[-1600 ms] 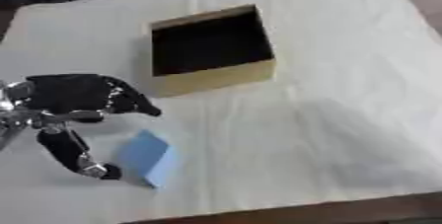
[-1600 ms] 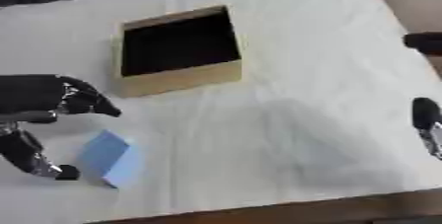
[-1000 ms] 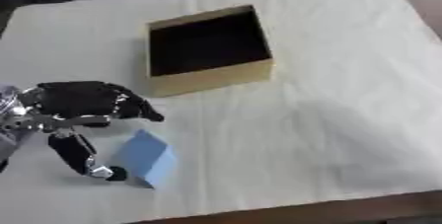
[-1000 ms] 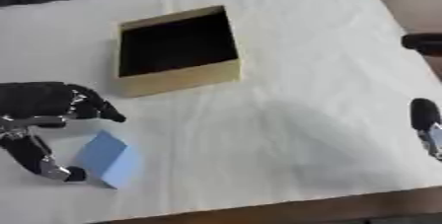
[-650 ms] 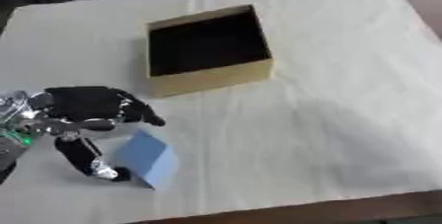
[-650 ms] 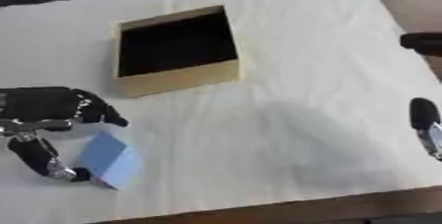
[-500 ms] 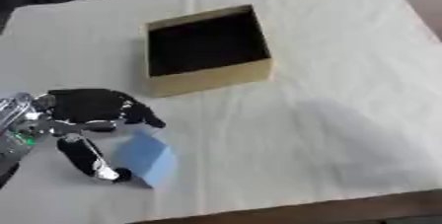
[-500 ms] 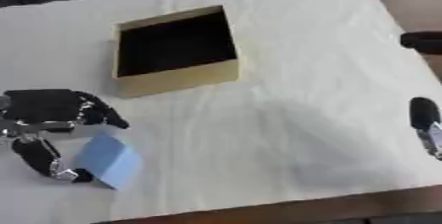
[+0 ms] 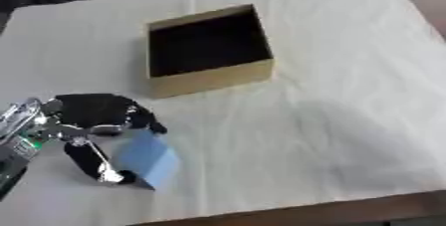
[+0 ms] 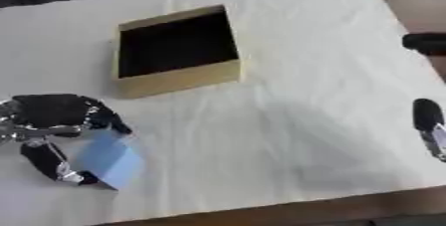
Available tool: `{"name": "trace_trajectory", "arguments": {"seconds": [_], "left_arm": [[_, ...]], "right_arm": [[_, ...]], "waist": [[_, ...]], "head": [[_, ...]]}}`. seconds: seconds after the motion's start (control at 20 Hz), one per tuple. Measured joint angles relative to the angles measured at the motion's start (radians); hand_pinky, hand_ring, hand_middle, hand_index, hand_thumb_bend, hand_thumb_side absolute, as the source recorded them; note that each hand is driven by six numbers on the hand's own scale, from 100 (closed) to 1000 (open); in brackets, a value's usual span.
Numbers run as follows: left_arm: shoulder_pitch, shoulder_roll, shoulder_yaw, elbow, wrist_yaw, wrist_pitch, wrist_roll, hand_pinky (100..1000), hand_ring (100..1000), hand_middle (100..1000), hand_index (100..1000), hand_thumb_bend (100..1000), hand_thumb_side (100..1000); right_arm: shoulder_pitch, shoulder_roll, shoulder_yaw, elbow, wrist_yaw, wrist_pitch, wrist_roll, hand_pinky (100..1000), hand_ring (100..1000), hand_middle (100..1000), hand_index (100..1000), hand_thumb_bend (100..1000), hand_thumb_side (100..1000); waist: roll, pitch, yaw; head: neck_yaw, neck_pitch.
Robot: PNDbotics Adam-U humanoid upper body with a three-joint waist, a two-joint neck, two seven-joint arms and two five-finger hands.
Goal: Pick up objects on the table and place them in the box.
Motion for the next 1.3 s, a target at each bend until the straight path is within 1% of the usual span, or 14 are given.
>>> {"name": "trace_trajectory", "arguments": {"seconds": [0.1,0.2,0.35,0.4,0.6,0.85,1.0,1.1,1.2,1.3], "left_arm": [[0.0,0.0,0.002,0.002,-0.001,-0.008,0.008,718,573,499,764,208,388],[0.001,0.0,0.004,0.006,0.001,-0.014,0.014,688,515,423,695,150,382],[0.007,0.0,0.008,0.009,0.013,-0.023,0.023,667,465,327,607,112,384],[0.009,0.0,0.011,0.009,0.019,-0.026,0.026,666,462,316,595,108,386],[0.024,0.004,0.028,-0.009,0.048,-0.033,0.033,669,464,314,596,104,387],[0.032,0.051,0.082,-0.09,0.107,-0.019,0.049,676,469,317,602,100,394],[0.032,0.084,0.121,-0.128,0.146,0.006,0.066,674,471,317,610,107,405],[0.028,0.099,0.143,-0.132,0.173,0.029,0.085,673,471,315,611,104,408],[0.007,0.103,0.165,-0.12,0.2,0.053,0.104,673,472,312,613,106,409],[-0.032,0.103,0.187,-0.094,0.228,0.076,0.122,674,477,318,620,112,411]], "right_arm": [[0.0,0.001,0.0,0.0,-0.001,0.001,0.001,862,865,791,874,100,421],[0.0,0.001,0.0,0.0,-0.001,0.002,0.002,862,865,791,873,100,420],[0.0,0.004,0.0,0.0,-0.003,0.003,0.003,862,865,791,873,100,421],[0.0,0.006,0.0,0.0,-0.003,0.004,0.004,862,865,790,872,100,421],[0.0,0.007,0.0,0.0,-0.003,0.004,0.004,862,865,790,872,100,421],[0.0,0.007,0.0,0.0,-0.004,0.004,0.004,862,865,790,872,100,420],[0.0,0.007,0.001,0.0,-0.004,0.003,0.008,862,865,790,871,100,420],[0.0,0.007,0.005,0.0,-0.006,0.002,0.012,862,865,790,871,100,419],[0.001,0.007,0.01,0.0,-0.01,0.001,0.017,862,865,789,871,100,418],[0.001,0.007,0.016,0.0,-0.014,0.001,0.023,862,865,789,870,100,418]], "waist": [[0.0,0.0,0.0],[0.0,0.001,0.0],[0.0,0.001,-0.001],[0.0,0.002,-0.002],[0.0,0.002,-0.004],[0.001,0.002,-0.006],[0.001,-0.001,-0.014],[0.001,-0.003,-0.02],[0.001,-0.007,-0.025],[0.001,-0.01,-0.033]], "head": [[-0.001,0.0],[-0.001,0.0],[-0.002,0.0],[-0.003,0.0],[-0.008,0.0],[-0.012,0.0],[-0.014,0.0],[-0.015,0.0],[-0.017,-0.001],[-0.017,-0.001]]}}
